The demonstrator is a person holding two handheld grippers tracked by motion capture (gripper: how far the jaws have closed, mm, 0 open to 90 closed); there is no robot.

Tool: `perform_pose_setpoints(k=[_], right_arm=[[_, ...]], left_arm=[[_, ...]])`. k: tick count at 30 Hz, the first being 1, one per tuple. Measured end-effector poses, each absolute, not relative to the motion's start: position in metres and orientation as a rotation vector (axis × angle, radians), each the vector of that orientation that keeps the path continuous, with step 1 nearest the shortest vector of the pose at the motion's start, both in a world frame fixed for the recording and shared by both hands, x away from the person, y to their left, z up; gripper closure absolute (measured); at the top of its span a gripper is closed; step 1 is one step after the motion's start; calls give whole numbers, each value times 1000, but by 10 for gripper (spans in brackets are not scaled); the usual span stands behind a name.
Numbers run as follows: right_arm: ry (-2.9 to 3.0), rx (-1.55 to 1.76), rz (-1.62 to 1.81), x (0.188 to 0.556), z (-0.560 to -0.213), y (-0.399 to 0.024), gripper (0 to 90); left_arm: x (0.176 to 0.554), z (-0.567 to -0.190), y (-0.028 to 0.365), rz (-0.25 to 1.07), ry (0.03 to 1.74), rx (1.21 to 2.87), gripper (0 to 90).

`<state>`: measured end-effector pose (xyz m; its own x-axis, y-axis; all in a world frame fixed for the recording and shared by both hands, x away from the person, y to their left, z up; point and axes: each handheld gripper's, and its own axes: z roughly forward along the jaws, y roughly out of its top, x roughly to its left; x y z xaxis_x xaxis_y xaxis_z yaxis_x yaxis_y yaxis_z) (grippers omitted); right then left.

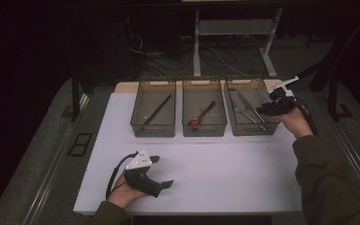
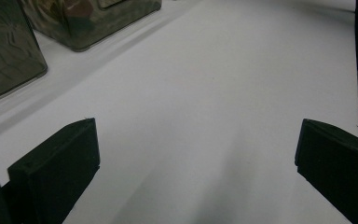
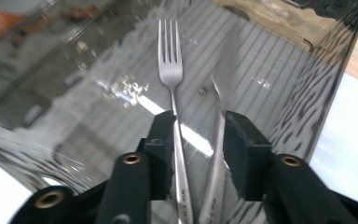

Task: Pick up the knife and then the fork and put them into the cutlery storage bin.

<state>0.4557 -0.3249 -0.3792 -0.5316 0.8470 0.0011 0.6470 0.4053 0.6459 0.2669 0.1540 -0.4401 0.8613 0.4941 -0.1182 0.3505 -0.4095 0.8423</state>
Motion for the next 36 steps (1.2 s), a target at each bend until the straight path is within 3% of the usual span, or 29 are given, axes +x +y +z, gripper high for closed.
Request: perform_pose_setpoints(k=[5, 17, 36], right_arm=[[2309, 1322, 971, 452, -375, -329, 467], [2181, 1330, 1105, 438, -372, -328, 309], [2152, 1194, 1253, 392, -371, -319, 211]], left_arm=[[267, -440, 154, 182, 615, 2042, 0], [267, -440, 156, 175, 618, 2045, 0], [270, -438, 162, 182, 602, 2046, 0]])
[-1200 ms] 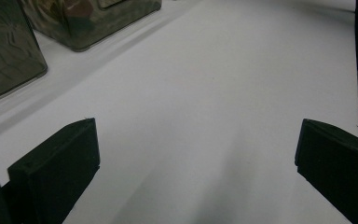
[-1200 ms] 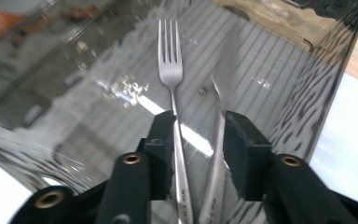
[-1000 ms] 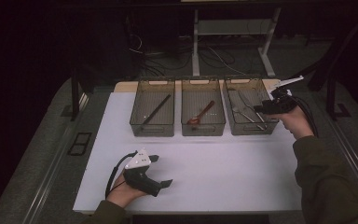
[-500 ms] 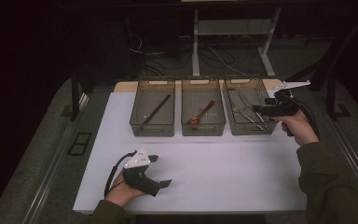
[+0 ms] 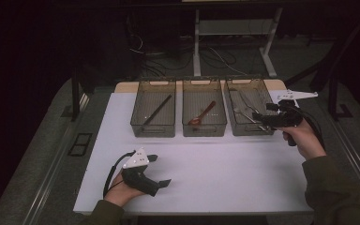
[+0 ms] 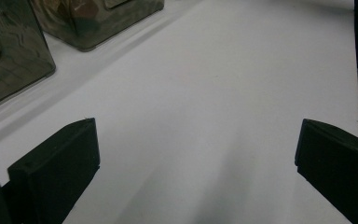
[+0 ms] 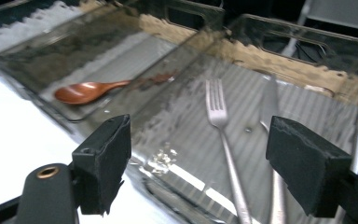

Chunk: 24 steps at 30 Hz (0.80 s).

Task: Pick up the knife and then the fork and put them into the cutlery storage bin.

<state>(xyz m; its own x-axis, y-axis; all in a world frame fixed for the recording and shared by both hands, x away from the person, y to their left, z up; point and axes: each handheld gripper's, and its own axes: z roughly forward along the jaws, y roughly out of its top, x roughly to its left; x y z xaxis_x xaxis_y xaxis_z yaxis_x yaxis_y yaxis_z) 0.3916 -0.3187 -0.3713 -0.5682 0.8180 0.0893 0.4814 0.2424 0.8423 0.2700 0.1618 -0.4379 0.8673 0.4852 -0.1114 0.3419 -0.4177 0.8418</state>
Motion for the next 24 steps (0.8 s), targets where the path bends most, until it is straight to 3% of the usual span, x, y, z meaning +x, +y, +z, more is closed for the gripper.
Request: perform_pose_setpoints(k=[24], right_arm=[[2191, 1107, 1386, 328, -391, -307, 185]], left_arm=[[268, -439, 158, 173, 595, 2043, 0]])
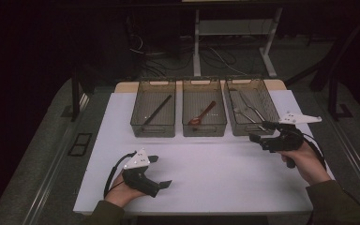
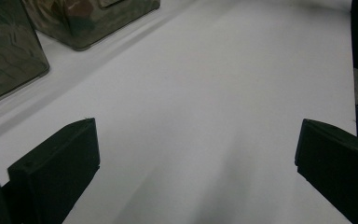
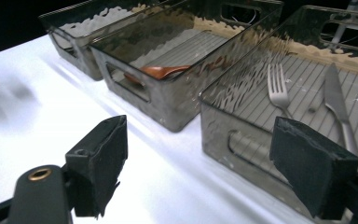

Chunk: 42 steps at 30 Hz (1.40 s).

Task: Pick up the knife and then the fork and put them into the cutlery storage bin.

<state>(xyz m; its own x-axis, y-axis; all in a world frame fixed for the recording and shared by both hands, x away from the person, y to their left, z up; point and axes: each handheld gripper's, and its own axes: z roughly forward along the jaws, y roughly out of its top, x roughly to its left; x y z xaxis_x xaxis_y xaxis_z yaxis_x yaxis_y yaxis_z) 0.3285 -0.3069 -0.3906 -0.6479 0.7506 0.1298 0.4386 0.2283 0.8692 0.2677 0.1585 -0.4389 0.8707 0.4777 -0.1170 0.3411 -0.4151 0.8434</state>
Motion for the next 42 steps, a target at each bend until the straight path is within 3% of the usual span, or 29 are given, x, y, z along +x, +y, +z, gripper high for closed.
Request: perform_pose_setpoints(k=[16, 42], right_arm=[[2191, 1095, 1471, 289, -414, -312, 179], [2282, 1056, 1411, 258, -441, -306, 173]], left_arm=[[266, -437, 157, 172, 588, 2034, 0], [265, -437, 155, 172, 587, 2040, 0]])
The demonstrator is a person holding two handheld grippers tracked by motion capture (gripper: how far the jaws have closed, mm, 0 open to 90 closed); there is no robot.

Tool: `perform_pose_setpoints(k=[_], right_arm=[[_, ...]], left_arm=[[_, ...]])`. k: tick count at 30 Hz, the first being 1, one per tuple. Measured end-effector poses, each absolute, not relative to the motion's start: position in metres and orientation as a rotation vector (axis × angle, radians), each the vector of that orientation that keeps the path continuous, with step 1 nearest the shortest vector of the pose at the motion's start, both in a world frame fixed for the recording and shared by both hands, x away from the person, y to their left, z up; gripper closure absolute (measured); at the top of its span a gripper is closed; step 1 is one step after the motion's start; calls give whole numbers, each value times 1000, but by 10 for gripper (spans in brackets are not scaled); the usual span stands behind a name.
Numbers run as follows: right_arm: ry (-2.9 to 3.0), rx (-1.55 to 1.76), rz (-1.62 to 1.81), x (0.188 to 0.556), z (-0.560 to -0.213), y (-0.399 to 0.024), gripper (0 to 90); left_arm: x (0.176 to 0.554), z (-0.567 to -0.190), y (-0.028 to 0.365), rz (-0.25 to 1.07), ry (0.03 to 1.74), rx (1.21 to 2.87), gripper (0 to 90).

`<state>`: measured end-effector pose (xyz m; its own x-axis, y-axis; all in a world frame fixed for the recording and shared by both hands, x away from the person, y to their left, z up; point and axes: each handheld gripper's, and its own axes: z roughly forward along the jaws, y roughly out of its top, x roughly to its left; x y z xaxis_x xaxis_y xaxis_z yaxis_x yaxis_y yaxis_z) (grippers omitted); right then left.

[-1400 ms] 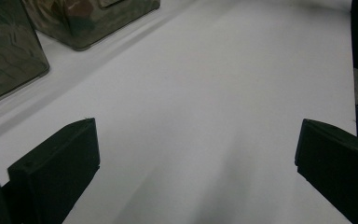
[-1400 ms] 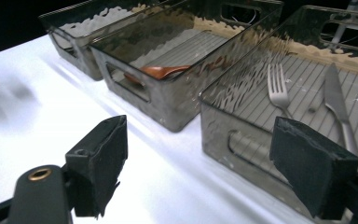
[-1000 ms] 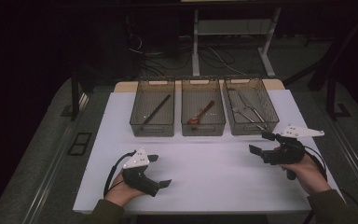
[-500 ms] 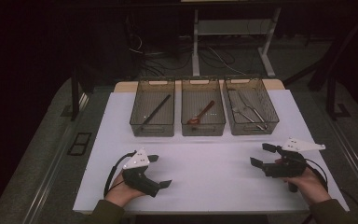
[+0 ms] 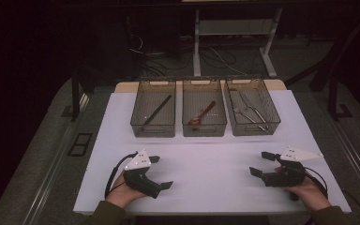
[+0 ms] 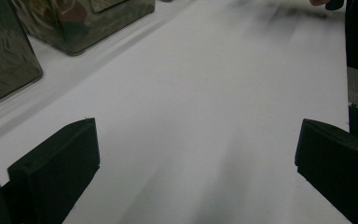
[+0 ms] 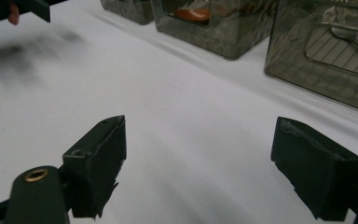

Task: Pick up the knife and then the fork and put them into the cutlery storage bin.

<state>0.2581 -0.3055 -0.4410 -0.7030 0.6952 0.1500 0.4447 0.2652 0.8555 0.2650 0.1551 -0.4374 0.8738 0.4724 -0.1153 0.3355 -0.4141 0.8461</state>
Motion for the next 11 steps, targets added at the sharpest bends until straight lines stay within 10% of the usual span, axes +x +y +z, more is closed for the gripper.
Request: perform_pose_setpoints(k=[11], right_arm=[[2290, 1051, 1399, 258, -442, -305, 173]], left_arm=[[265, -437, 155, 172, 586, 2047, 0]])
